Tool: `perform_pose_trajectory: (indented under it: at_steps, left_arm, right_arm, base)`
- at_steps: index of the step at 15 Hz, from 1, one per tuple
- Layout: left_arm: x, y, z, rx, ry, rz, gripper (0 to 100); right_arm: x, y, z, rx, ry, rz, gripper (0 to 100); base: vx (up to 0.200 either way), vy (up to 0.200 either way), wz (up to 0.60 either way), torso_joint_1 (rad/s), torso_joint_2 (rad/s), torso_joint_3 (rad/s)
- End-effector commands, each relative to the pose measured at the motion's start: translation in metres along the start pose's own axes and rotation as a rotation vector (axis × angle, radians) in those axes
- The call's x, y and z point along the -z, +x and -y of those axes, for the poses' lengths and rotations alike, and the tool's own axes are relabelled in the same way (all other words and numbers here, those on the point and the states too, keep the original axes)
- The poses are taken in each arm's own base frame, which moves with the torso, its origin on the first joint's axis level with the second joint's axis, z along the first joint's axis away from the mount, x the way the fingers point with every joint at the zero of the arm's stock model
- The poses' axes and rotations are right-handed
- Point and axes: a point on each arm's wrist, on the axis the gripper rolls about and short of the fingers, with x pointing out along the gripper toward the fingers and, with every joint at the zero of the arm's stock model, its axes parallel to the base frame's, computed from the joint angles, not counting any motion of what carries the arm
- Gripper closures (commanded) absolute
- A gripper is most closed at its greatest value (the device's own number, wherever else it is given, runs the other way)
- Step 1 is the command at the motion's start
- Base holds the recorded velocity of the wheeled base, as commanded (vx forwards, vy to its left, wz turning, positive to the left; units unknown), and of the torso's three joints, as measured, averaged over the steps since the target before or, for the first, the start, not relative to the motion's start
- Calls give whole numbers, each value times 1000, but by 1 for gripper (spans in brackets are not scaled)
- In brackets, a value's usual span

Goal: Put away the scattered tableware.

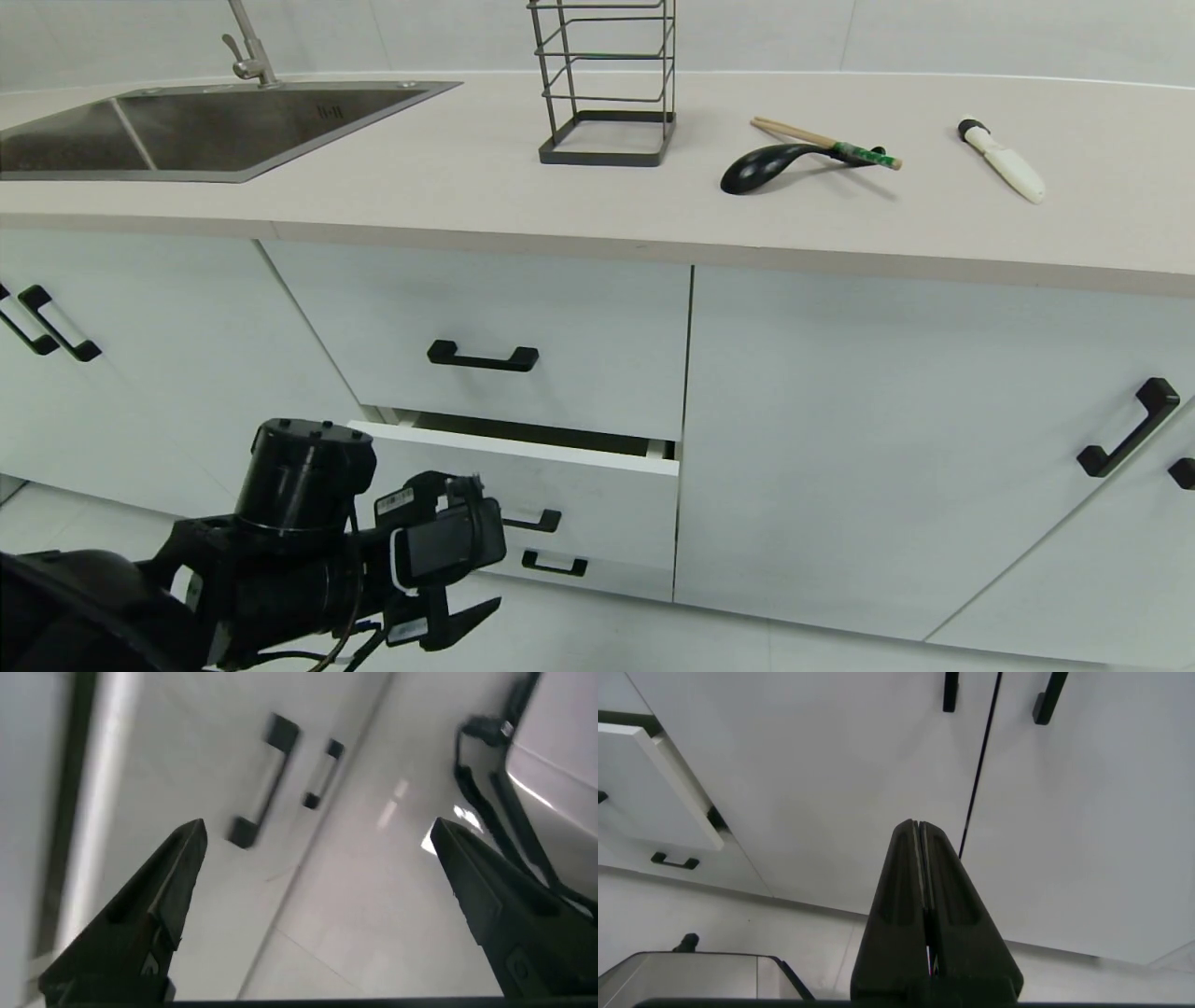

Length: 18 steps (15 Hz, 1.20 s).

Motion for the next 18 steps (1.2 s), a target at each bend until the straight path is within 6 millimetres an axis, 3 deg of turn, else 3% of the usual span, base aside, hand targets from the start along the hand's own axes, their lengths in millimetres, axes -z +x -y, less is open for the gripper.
perform_pose_trajectory:
  at_steps: [1,13,18]
  left_arm:
    - [-10,4,-17,-43,4,41,0]
    - [-19,64,-39,-8,21,59,0]
    - [-19,73,-41,-4,46,63,0]
  right_arm:
    - [0,0,0,-1,-1,0,100]
    - [0,0,0,-1,-1,-2,100]
    - [0,0,0,-1,-1,0,100]
  base:
    - [0,0,0,0,0,0]
    - [0,0,0,0,0,0]
    - [0,0,0,0,0,0]
